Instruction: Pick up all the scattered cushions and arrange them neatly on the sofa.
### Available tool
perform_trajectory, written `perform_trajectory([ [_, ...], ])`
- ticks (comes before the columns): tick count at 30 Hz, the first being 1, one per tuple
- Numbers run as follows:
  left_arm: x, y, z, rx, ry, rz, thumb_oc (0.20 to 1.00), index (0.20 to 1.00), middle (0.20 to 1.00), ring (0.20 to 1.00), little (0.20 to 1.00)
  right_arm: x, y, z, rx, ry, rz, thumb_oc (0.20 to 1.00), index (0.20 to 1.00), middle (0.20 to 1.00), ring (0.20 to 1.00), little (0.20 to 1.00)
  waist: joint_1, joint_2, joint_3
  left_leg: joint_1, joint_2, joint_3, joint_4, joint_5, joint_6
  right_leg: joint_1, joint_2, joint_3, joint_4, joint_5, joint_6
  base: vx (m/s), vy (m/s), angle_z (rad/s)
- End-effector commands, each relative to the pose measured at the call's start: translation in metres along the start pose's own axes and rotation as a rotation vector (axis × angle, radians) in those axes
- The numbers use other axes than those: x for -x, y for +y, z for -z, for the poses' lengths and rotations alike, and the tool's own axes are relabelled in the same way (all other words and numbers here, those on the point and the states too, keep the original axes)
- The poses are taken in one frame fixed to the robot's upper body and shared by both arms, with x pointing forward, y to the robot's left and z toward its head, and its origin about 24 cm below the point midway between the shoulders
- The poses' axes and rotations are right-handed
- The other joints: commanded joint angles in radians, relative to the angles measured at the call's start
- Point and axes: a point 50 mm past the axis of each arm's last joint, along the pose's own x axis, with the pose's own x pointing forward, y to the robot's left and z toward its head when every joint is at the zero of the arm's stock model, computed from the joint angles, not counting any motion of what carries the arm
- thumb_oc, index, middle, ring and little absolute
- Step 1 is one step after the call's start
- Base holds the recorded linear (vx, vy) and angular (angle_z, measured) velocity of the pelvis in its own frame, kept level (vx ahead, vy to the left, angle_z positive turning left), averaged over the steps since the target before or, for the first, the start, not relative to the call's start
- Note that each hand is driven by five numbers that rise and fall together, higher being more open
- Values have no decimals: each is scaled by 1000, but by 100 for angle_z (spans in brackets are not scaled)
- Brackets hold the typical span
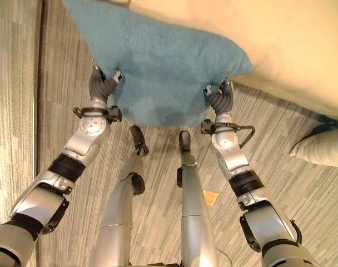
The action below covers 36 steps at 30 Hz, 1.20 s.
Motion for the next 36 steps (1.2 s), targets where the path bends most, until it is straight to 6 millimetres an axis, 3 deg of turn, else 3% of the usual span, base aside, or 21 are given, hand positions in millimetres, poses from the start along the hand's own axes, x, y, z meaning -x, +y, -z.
perform_trajectory([
  [1,17,-76,-26,126,-180,312,200,200,200,200,200,7,40,-27,-64,-190,-195,200,200,200,200,200,2,19,-152,87,27,-77,21,-168,-134,117,-21,-10,-268,177,75,6,-60,-6],
  [5,44,-74,6,180,-56,343,200,200,200,200,200,33,31,-3,-51,-103,-193,200,200,200,200,200,-8,7,-195,291,18,-75,-103,-121,-145,294,-10,-22,-364,197,77,16,-63,-9],
  [8,56,-74,18,220,-1,352,200,200,200,200,200,46,28,5,-58,-68,-194,200,200,200,200,200,-12,-3,-206,375,22,-68,-136,-124,-143,364,-6,-13,-379,193,79,40,-21,-8],
  [9,68,-75,28,254,53,350,200,200,200,200,200,56,24,14,-60,-29,-193,200,200,200,200,200,-19,-17,-220,434,23,-61,-137,-126,-140,428,-9,-17,-391,193,77,49,-32,-11],
  [18,104,-56,60,236,194,319,200,200,200,200,200,91,10,41,-32,111,-198,200,200,200,200,200,-50,-59,-273,692,29,32,-135,-204,-110,642,-2,55,-423,201,116,78,41,-25],
  [24,122,-49,76,216,270,315,200,200,200,200,200,111,-1,54,-7,192,-210,200,200,200,200,200,-71,-65,-291,818,3,108,-142,-251,-83,714,-1,121,-421,245,161,47,95,-50],
  [29,133,-50,85,211,321,330,200,200,200,200,200,122,-8,61,2,238,-205,200,200,200,200,200,-87,-60,-305,870,-14,147,-153,-268,-70,735,-17,134,-411,265,188,25,98,-30],
  [33,138,-50,88,224,351,333,200,200,200,200,200,126,-9,62,3,252,-196,200,200,200,200,200,-93,-55,-301,906,-18,185,-164,-277,-63,728,-27,86,-362,269,196,-5,51,-22],
  [34,138,-49,89,225,354,331,200,200,200,200,200,126,-7,62,-2,251,-201,200,200,200,200,200,-86,-54,-298,912,-13,194,-161,-280,-61,723,-38,47,-340,260,188,-20,49,-31],
  [35,139,-47,90,224,367,329,200,200,200,200,200,125,-5,61,-9,250,-210,200,200,200,200,200,-72,-49,-294,927,-1,212,-161,-279,-60,723,-67,-67,-294,232,160,-29,24,-39],
  [36,139,-46,91,224,374,329,200,200,200,200,200,125,-4,61,-10,249,-218,200,200,200,200,200,-66,-47,-297,934,3,217,-167,-275,-61,721,-64,-107,-270,209,149,-13,2,-33],
])
